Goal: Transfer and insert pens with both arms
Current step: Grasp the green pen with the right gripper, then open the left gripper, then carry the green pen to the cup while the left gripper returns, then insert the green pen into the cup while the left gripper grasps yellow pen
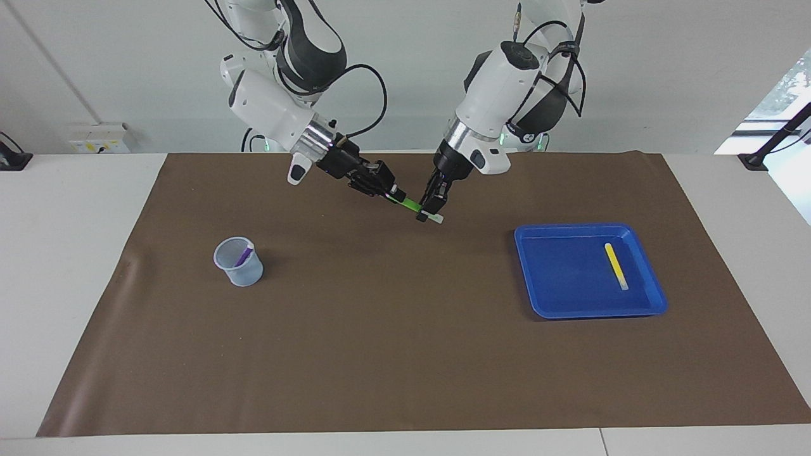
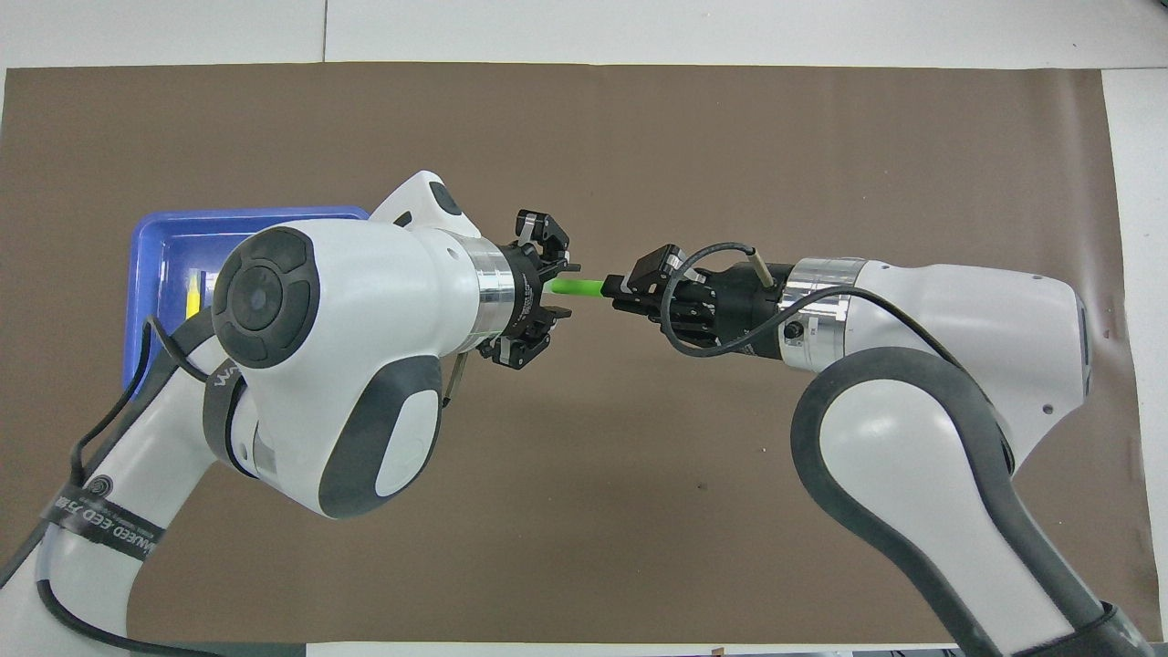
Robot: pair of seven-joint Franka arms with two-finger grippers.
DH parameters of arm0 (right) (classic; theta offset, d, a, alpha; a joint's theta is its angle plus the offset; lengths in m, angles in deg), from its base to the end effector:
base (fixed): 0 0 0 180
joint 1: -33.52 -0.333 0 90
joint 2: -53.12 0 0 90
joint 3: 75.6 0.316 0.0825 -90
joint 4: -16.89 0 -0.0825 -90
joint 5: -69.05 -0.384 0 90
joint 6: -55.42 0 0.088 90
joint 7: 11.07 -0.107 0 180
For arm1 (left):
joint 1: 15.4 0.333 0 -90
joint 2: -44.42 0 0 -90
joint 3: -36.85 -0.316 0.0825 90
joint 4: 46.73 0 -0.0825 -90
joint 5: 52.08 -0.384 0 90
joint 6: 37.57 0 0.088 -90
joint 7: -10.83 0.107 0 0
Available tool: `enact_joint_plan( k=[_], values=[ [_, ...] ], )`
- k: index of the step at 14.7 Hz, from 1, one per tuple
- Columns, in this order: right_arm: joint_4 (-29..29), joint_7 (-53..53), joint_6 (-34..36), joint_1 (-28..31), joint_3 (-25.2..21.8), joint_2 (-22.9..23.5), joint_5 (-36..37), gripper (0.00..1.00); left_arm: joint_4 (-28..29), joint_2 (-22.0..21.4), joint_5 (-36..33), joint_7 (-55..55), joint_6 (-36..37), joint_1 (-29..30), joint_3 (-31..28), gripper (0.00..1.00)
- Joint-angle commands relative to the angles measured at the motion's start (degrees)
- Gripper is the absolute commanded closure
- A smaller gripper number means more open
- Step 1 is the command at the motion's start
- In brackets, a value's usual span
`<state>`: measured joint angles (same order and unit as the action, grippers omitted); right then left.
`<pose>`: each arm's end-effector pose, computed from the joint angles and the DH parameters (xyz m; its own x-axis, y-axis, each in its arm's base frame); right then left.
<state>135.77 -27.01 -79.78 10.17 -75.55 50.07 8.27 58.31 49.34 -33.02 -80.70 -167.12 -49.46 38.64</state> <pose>0.5173 0.2362 0.4941 0.8868 -0.4112 -0.2111 -0.4146 -0.5056 -0.7566 0.4959 -0.3683 0.5173 0.4391 0.8405 -0.3174 0.8883 -0.3532 0.2936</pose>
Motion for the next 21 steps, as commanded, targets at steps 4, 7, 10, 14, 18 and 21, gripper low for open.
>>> enact_joint_plan(
  k=[4, 7, 10, 14, 18, 21],
  values=[
    [-9.88, 4.32, 19.94, 10.86, 0.04, 0.68, 20.67, 1.0, 2.71, -3.25, -1.91, 25.56, 9.31, 7.58, -0.56, 0.0],
    [-14.98, 16.32, 30.4, 17.53, -0.05, 1.11, 33.58, 1.0, 6.05, -4.57, -5.68, 40.59, 8.96, 12.5, -0.56, 0.0],
    [-20.69, 34.07, 36.05, 22.99, -0.13, 3.66, 45.09, 1.0, 8.33, -5.01, -6.49, 57.28, 9.23, 17.95, -0.56, 0.0],
    [-18.09, 44.5, 31.5, 23.62, -0.13, 3.23, 61.12, 1.0, 12.11, -4.92, -9.99, 75.93, 8.53, 24.81, -0.56, 0.0],
    [-11.5, 46.17, 25.97, 26.08, -0.13, 2.87, 61.84, 1.0, 14.83, -3.7, -11.15, 88.69, 5.46, 30.62, -0.56, 0.0],
    [-7.63, 46.17, 22.36, 26.08, -0.13, 2.79, 61.75, 1.0, 17.56, -2.29, -12.81, 94.68, 0.45, 33.96, -0.56, 0.0]
  ],
)
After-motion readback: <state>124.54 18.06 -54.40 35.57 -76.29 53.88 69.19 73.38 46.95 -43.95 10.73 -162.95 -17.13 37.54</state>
